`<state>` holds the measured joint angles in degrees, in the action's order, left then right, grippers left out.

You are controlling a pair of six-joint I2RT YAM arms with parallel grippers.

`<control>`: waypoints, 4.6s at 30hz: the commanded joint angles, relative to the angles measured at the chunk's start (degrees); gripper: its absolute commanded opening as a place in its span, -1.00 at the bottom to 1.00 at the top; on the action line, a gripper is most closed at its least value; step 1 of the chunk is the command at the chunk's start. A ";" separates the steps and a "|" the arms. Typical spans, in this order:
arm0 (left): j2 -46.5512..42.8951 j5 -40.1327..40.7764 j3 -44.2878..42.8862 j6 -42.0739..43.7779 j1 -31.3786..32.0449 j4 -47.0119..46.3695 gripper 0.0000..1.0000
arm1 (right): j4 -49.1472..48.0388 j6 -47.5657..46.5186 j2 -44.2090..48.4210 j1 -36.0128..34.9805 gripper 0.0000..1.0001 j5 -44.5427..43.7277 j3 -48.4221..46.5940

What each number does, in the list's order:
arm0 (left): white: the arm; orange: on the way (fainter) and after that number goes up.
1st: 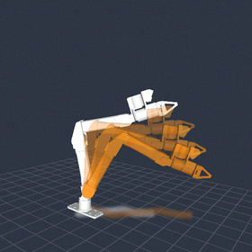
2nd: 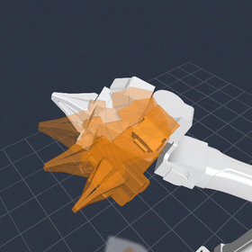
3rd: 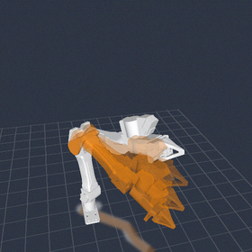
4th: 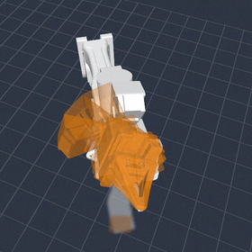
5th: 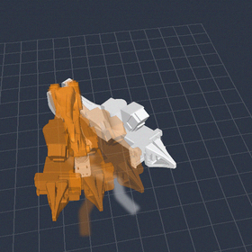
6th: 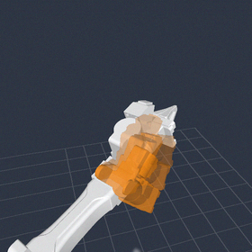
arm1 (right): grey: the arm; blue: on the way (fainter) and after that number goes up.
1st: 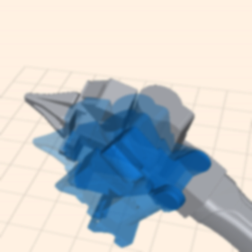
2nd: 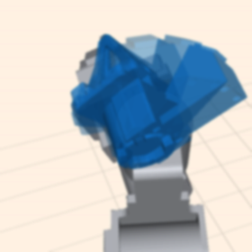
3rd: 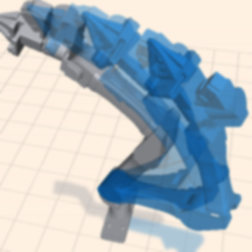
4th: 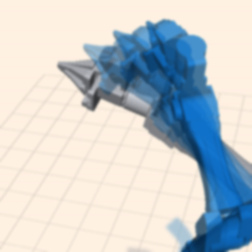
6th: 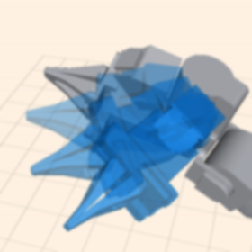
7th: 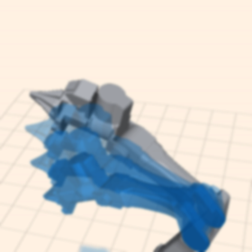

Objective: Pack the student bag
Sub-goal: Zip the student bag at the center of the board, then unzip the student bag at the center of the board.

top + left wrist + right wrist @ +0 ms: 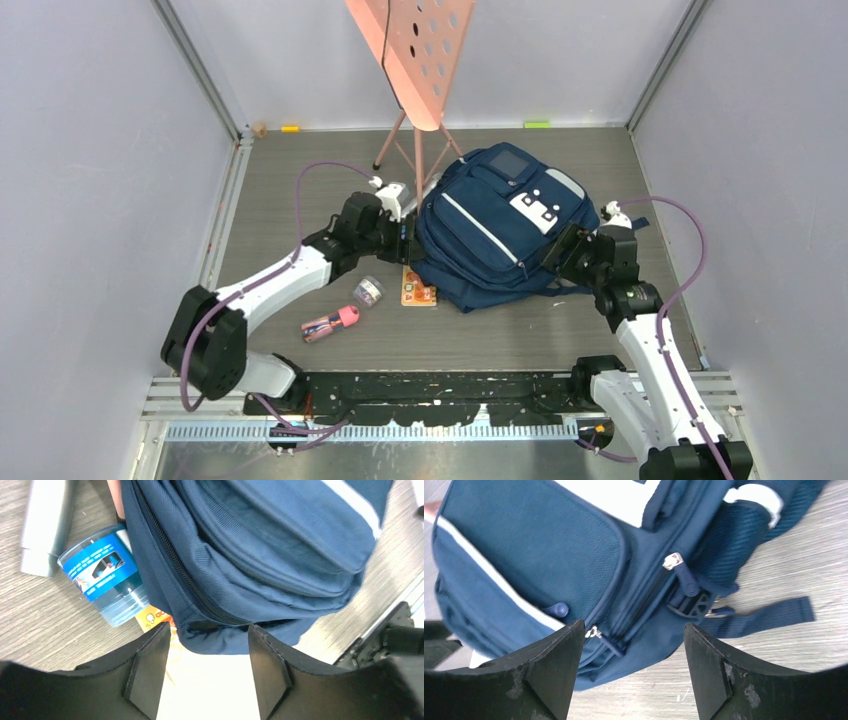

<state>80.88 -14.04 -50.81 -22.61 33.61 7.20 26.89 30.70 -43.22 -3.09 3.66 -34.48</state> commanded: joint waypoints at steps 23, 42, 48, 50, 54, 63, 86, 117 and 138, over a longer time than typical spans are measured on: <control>1.02 -3.90 -1.72 -13.67 -3.84 -10.00 0.53 | -13.11 -3.17 -7.43 -12.62 0.06 -0.08 5.25; 9.65 -10.74 -4.61 -15.26 -4.16 -15.29 -0.98 | -10.43 -4.43 -9.57 -13.61 -0.98 1.57 2.34; 8.31 -9.82 -0.52 -21.12 -3.00 -23.21 -1.00 | -2.78 -1.30 -8.16 -16.62 -0.99 0.35 0.93; 8.41 -8.92 -0.35 -21.73 -2.06 -24.06 -1.00 | -0.61 0.21 -7.21 -18.50 -0.99 -0.99 0.72; 8.88 -7.32 -0.59 -22.69 0.32 -26.01 -1.00 | 1.91 3.15 -5.35 -23.26 -0.99 -4.55 0.85; 9.05 -5.58 -0.79 -23.44 5.50 -29.24 -1.00 | 3.54 9.58 -6.27 -33.33 -0.99 -11.59 -2.50; 10.47 -4.13 10.80 -26.14 11.38 -41.90 -1.00 | -3.69 19.10 -35.18 -40.67 -0.99 -21.98 -27.30; 6.46 -1.64 18.46 -28.98 12.19 -45.59 -1.00 | 3.65 13.43 -54.54 -36.81 -0.11 -28.35 -53.38; 1.69 -0.11 17.25 -25.33 11.92 -36.73 -1.00 | 8.25 -20.38 -20.26 -32.08 0.47 -12.85 -23.79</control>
<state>85.86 -10.37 -33.28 -50.00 44.93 -31.31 34.76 21.63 -66.30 -34.83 -9.65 -62.13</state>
